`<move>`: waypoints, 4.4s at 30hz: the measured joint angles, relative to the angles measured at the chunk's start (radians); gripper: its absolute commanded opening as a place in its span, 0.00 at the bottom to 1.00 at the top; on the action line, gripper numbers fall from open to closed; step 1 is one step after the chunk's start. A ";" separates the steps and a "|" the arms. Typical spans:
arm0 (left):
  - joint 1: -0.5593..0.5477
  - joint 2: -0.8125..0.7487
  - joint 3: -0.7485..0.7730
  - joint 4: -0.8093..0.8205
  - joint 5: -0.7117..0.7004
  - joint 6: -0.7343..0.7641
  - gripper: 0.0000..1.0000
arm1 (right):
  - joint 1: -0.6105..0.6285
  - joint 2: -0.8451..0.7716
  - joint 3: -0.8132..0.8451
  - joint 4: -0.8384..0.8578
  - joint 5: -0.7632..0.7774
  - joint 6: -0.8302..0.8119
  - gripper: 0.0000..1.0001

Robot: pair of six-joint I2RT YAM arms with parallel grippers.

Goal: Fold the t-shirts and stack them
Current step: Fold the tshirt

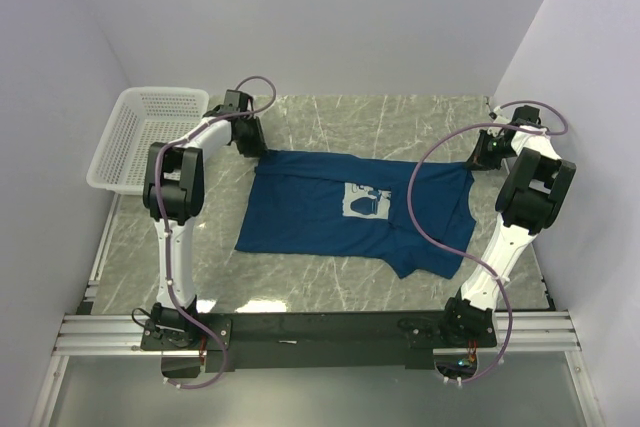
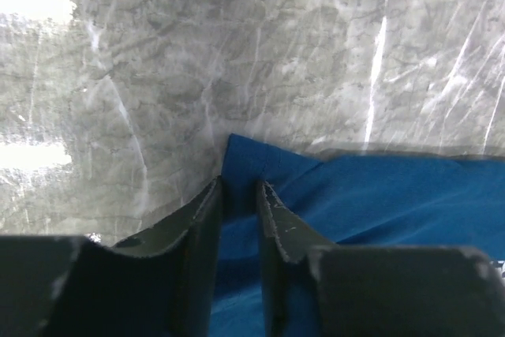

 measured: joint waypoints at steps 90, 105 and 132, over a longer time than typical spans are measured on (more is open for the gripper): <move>0.131 -1.782 -1.154 -0.070 0.289 -0.304 0.97 | 0.590 -1.144 -1.183 0.035 0.295 -0.811 0.00; 0.131 -1.734 -1.154 -0.066 0.298 -0.303 0.97 | 0.529 -0.770 -0.808 0.219 0.459 -0.369 0.70; 0.131 -1.726 -1.154 -0.059 0.315 -0.303 0.97 | 0.750 -0.893 -1.011 0.213 0.344 -0.560 0.56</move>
